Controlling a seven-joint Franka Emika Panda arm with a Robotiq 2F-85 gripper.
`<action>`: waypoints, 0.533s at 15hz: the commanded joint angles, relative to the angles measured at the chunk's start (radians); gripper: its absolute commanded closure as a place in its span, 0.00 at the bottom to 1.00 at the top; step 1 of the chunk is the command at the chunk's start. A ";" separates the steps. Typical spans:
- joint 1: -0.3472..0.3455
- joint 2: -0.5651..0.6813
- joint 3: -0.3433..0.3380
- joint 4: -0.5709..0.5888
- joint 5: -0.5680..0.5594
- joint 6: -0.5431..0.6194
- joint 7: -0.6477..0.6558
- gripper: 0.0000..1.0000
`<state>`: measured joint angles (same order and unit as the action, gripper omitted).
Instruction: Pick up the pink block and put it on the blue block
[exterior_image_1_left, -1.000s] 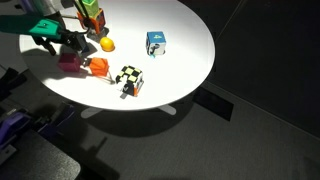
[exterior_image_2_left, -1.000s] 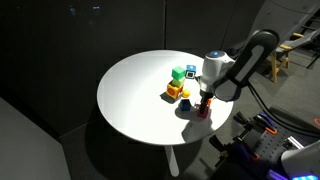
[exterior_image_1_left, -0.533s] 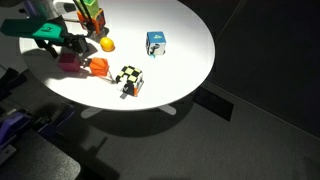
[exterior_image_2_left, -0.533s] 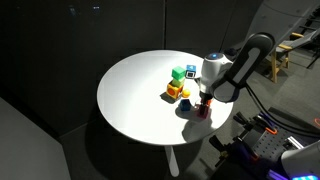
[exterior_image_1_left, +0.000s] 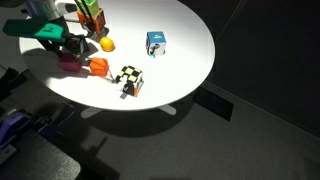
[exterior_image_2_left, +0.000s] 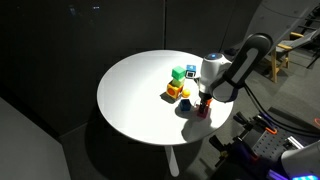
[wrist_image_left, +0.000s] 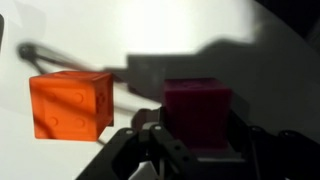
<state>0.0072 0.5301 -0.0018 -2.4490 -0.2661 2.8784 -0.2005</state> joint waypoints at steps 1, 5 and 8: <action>0.015 -0.015 -0.013 0.004 0.018 -0.029 0.021 0.69; 0.027 -0.050 -0.025 -0.011 0.026 -0.068 0.060 0.69; 0.041 -0.076 -0.035 -0.016 0.028 -0.107 0.103 0.69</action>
<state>0.0192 0.5093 -0.0194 -2.4490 -0.2602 2.8256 -0.1384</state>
